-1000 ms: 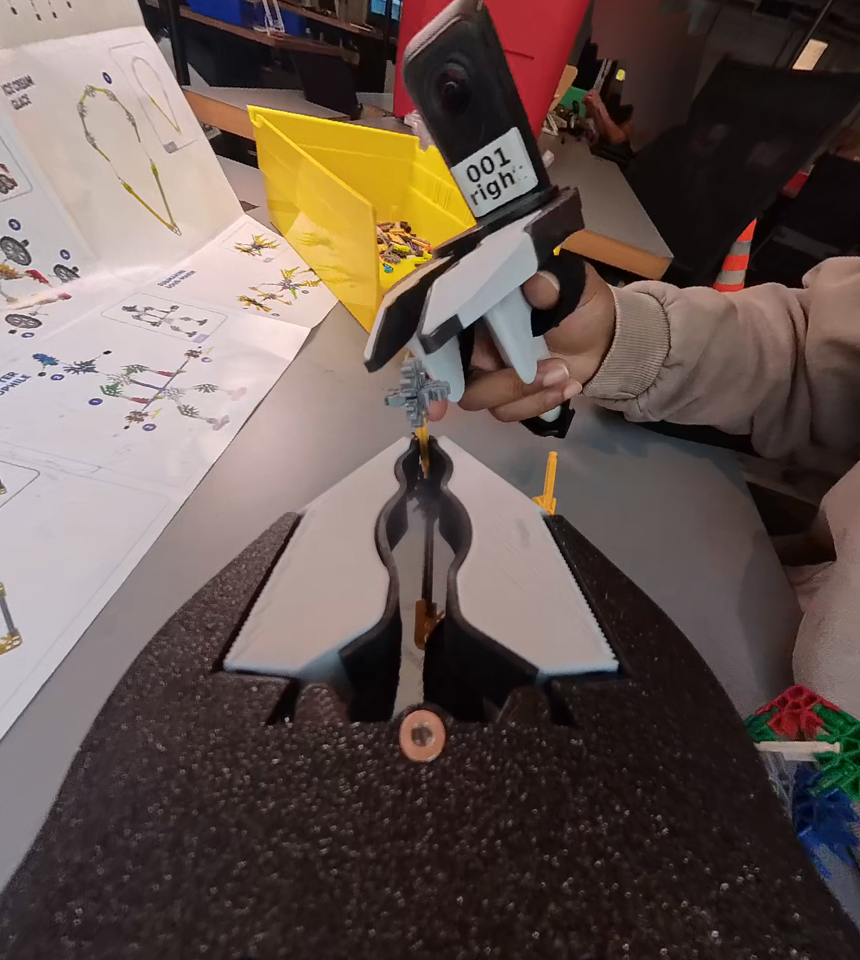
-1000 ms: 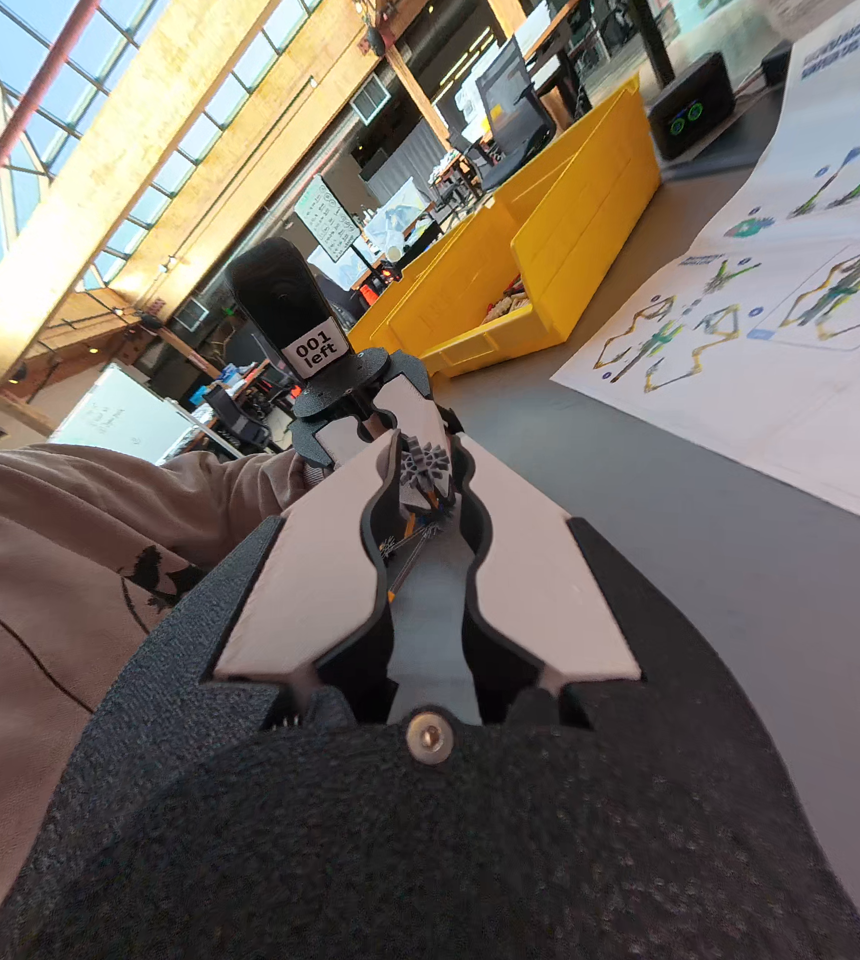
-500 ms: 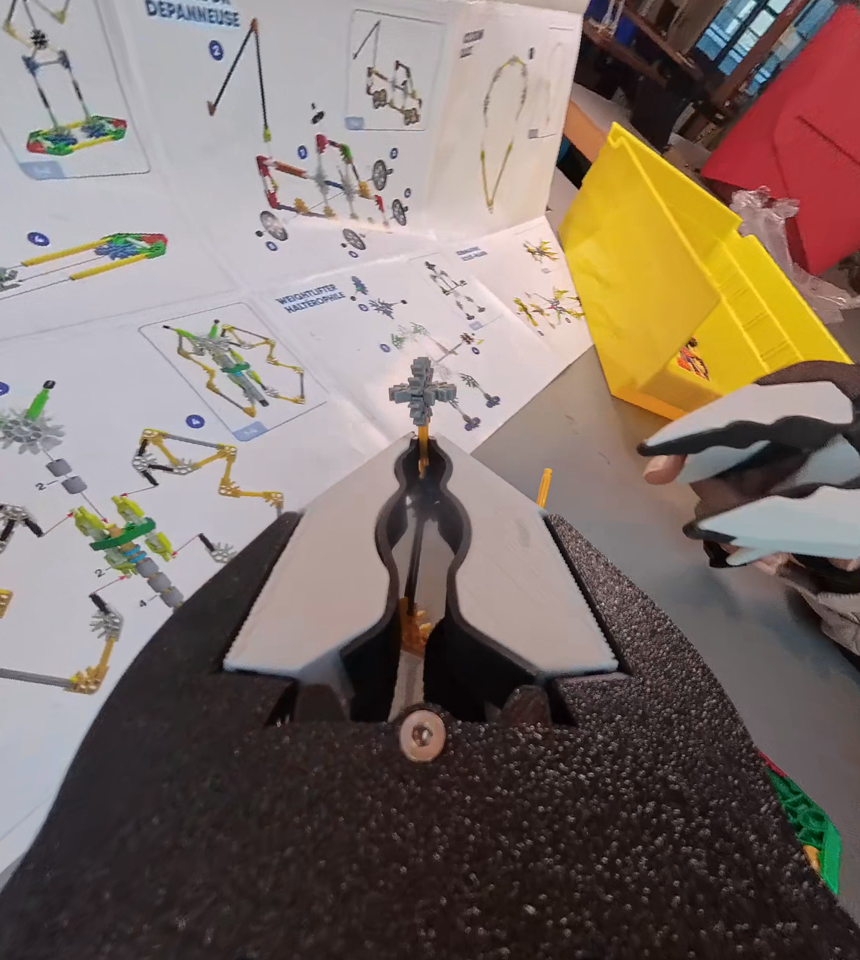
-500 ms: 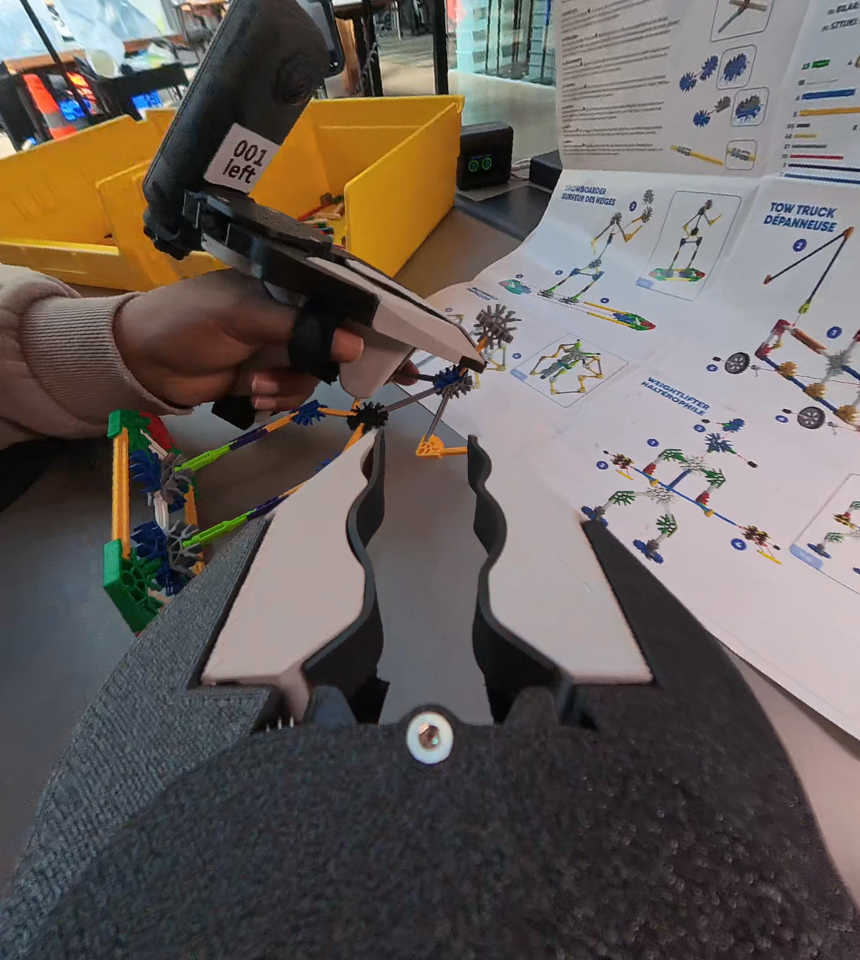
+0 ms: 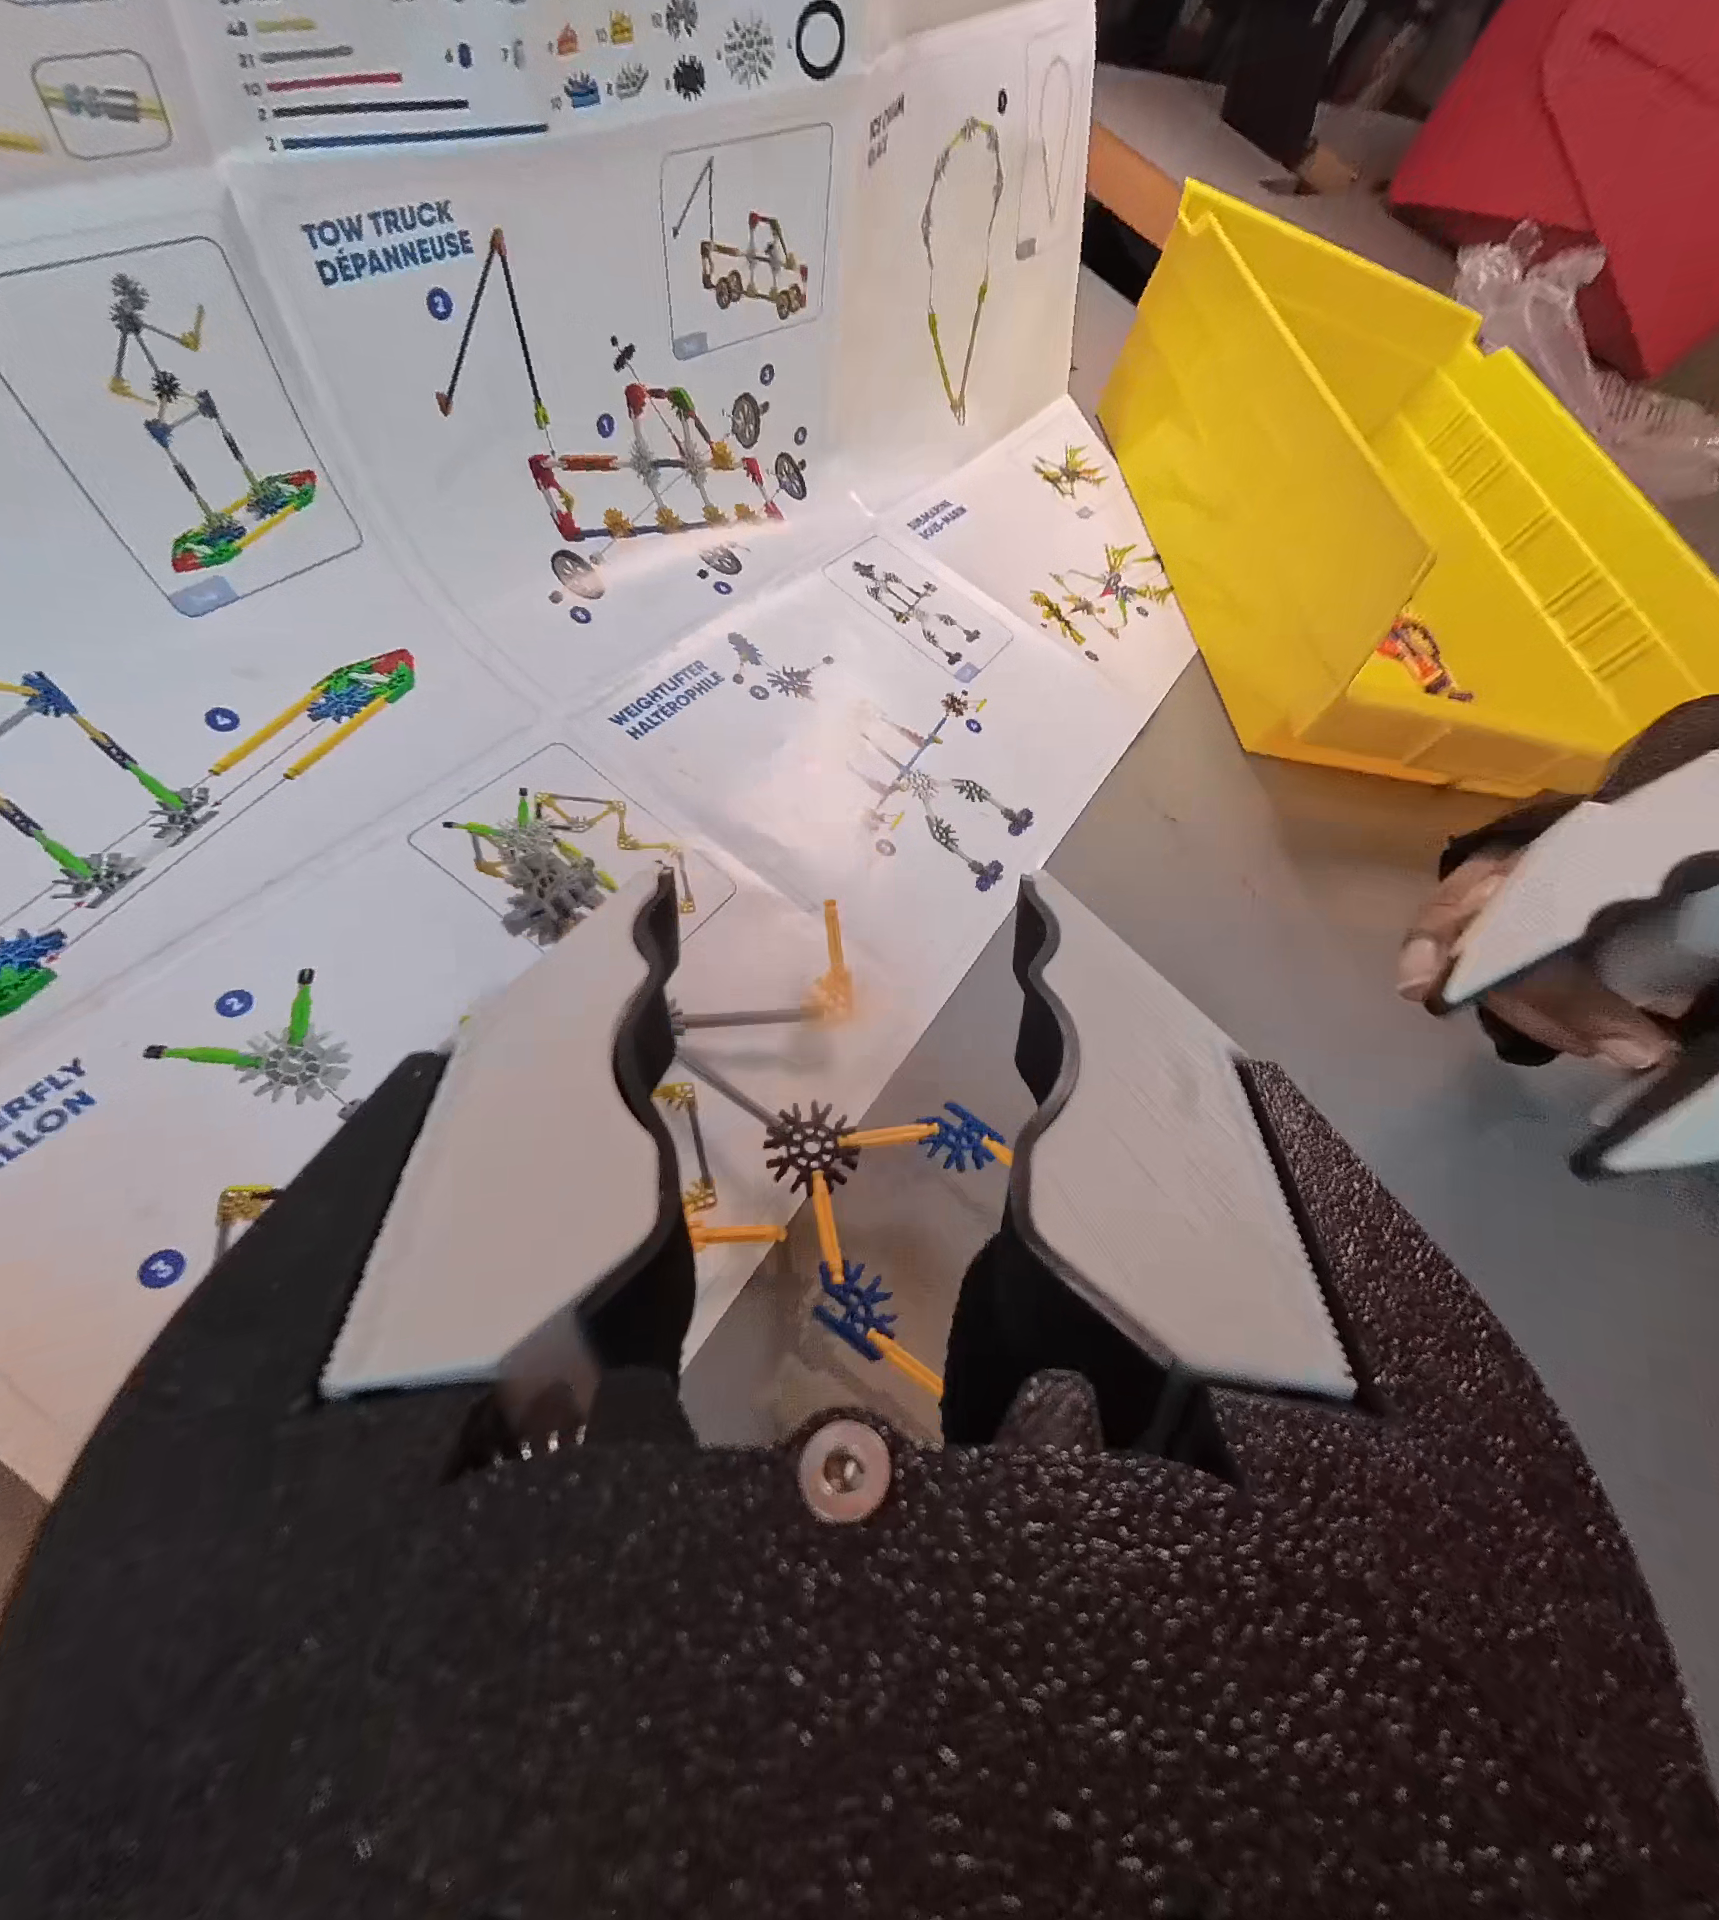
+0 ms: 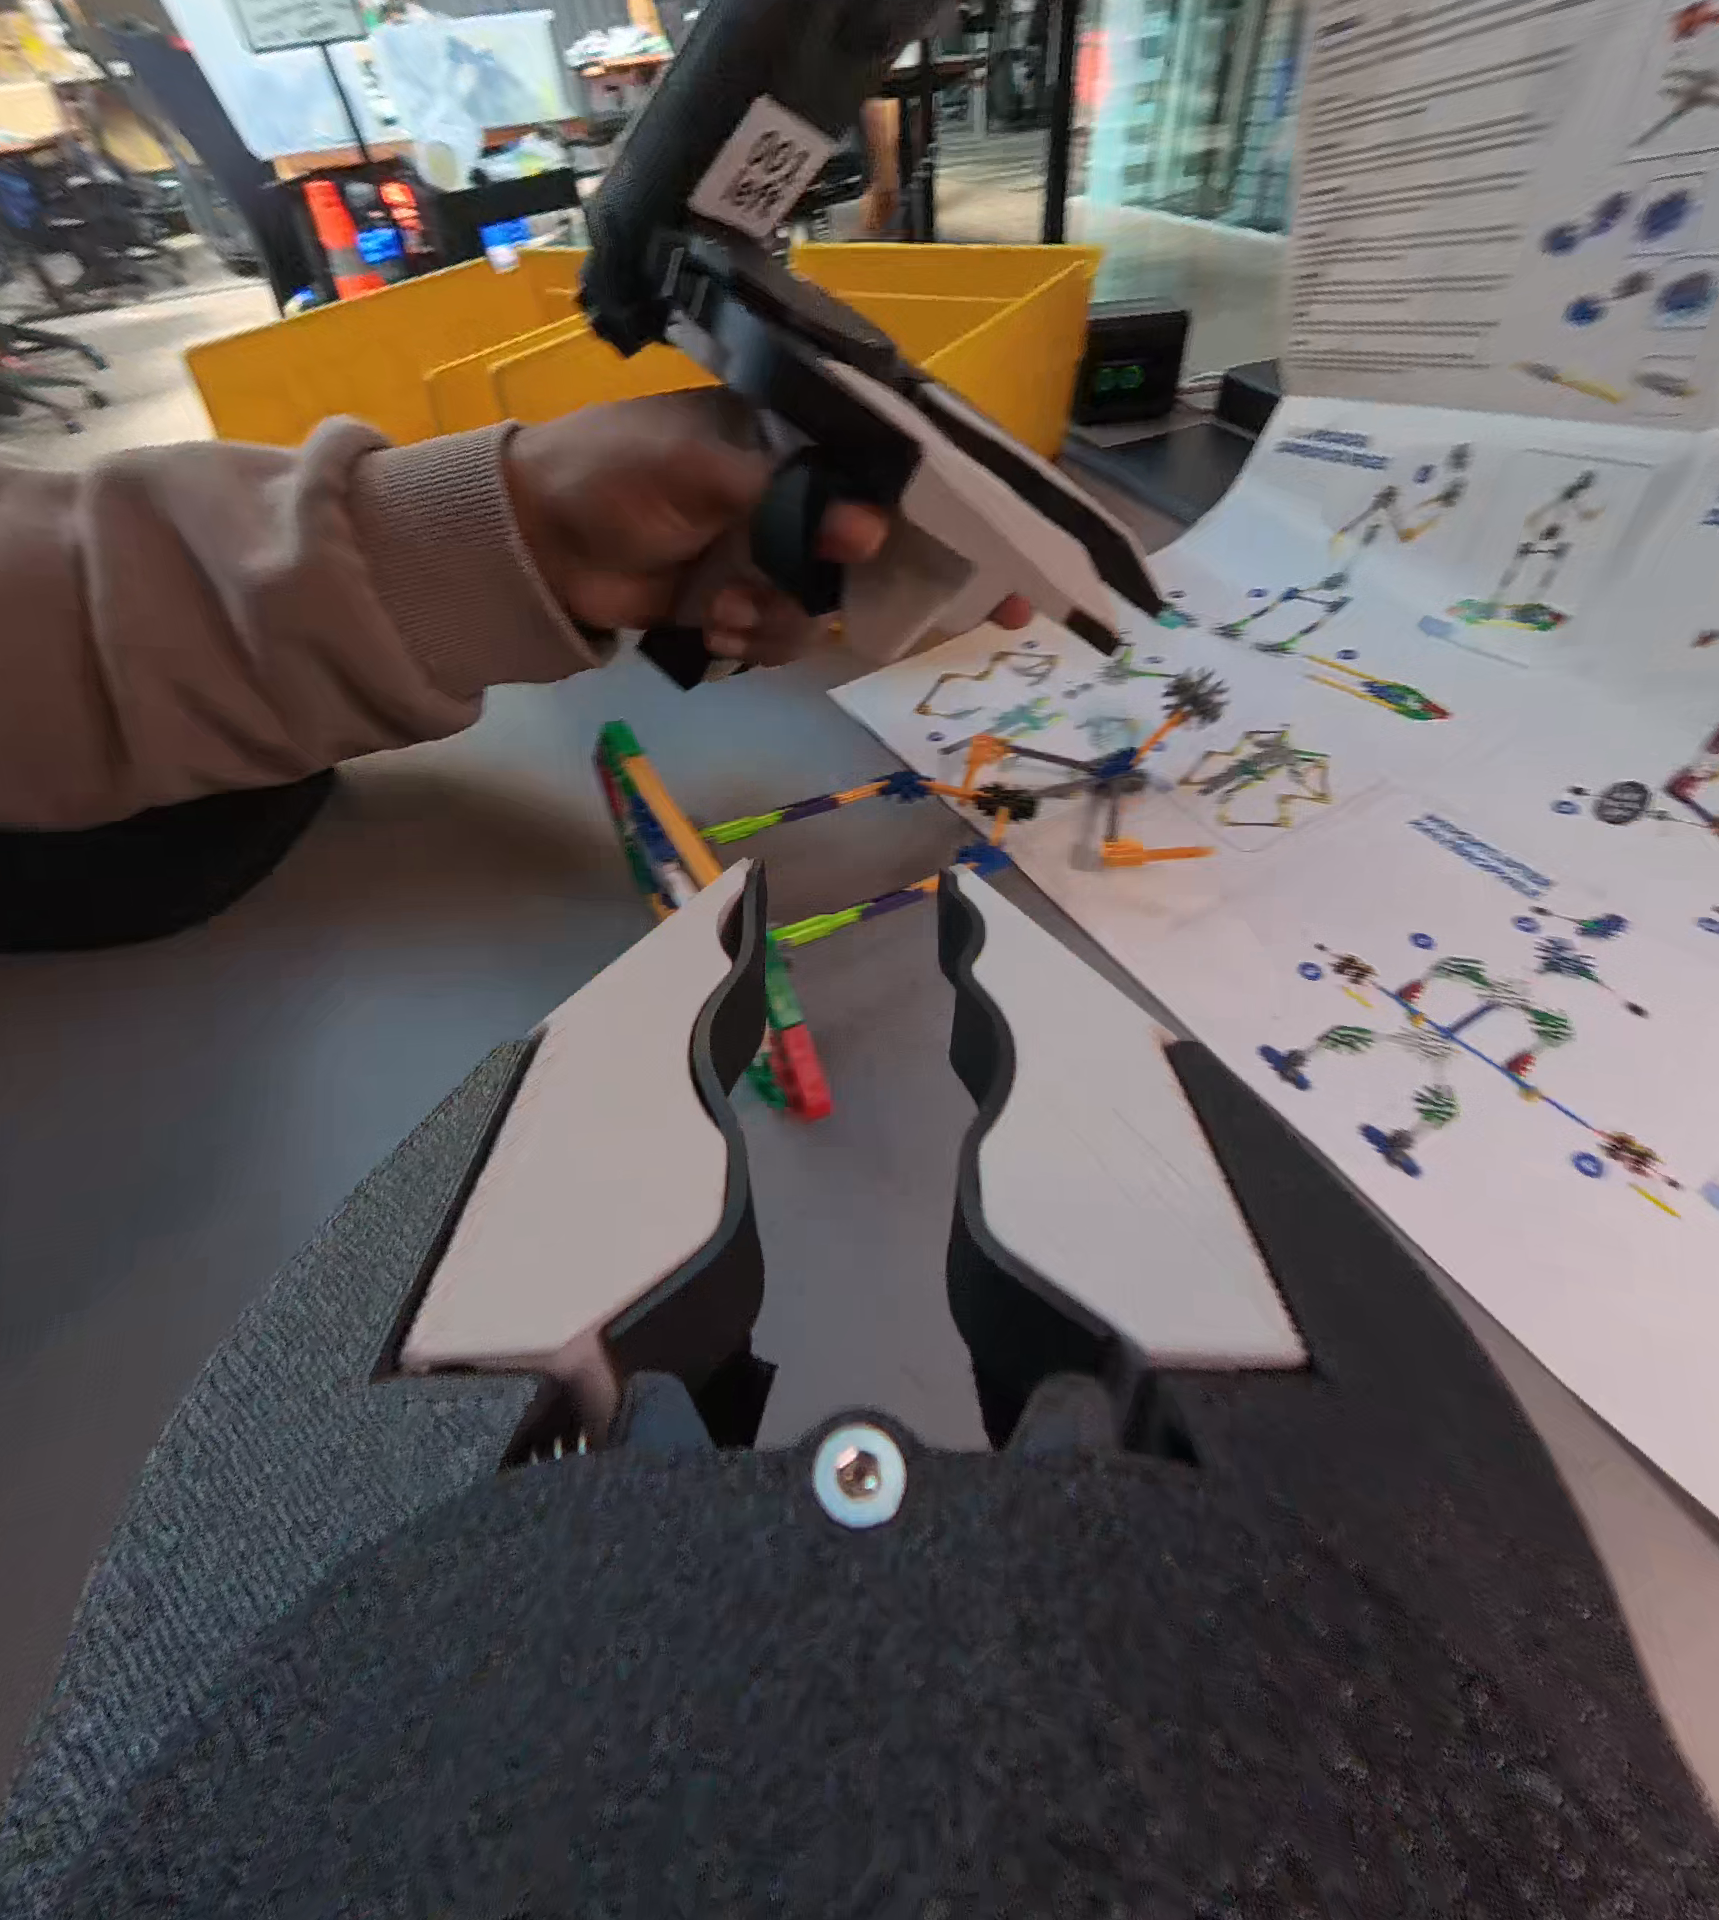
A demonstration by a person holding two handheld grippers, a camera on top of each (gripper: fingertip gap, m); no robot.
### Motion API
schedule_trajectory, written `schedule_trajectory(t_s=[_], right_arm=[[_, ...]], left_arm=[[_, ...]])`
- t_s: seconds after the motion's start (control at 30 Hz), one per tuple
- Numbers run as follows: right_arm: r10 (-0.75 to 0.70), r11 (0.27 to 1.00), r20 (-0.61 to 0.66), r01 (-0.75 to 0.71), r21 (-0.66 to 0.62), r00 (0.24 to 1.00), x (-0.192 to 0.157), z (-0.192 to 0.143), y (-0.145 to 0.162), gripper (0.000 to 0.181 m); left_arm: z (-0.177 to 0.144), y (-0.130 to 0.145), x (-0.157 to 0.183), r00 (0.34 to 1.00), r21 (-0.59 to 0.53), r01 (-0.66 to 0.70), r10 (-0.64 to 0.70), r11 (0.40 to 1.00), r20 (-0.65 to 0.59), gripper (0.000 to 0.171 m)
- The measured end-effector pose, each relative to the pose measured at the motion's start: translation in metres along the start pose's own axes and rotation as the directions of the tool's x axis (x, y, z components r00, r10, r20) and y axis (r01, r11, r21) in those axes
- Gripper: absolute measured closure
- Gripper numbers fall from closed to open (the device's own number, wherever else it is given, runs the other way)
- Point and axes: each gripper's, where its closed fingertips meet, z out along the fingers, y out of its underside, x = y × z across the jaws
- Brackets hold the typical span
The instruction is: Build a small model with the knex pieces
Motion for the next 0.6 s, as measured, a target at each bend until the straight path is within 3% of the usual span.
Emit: schedule_trajectory(t_s=[0.07,0.1,0.17,0.23,0.4,0.5,0.6], right_arm=[[-0.023,0.998,0.17,0.033,-0.059,0.985,-0.035,0.005,0.009,0.14],[-0.031,0.993,0.19,0.052,-0.105,0.981,-0.043,0.01,0.017,0.135],[-0.11,0.964,0.094,0.129,-0.234,0.99,-0.033,0.023,0.04,0.133],[-0.194,0.94,0.024,0.193,-0.281,0.981,-0.022,0.029,0.049,0.167],[-0.258,0.919,-0.032,0.235,-0.318,0.966,0.0,0.009,0.042,0.17],[-0.293,0.896,-0.077,0.245,-0.371,0.953,0.024,-0.012,0.047,0.17],[-0.346,0.868,-0.149,0.256,-0.427,0.926,0.051,-0.023,0.06,0.166]], left_arm=[[-0.001,0.001,-0.001,0.996,-0.033,-0.083,0.084,0.996,0.03,0.103],[-0.001,0.0,0.0,0.991,-0.04,-0.124,0.126,0.992,0.046,0.101],[-0.001,-0.006,0.005,0.982,-0.03,-0.178,0.179,0.984,0.064,0.099],[-0.007,-0.02,0.018,0.975,0.03,-0.214,0.212,0.976,0.061,0.099],[-0.046,-0.036,0.031,0.961,0.122,-0.261,0.245,0.958,0.129,0.103],[-0.069,-0.029,0.033,0.96,0.155,-0.244,0.216,0.957,0.178,0.103],[-0.078,-0.013,0.048,0.978,0.19,-0.175,0.148,0.966,0.15,0.104]])
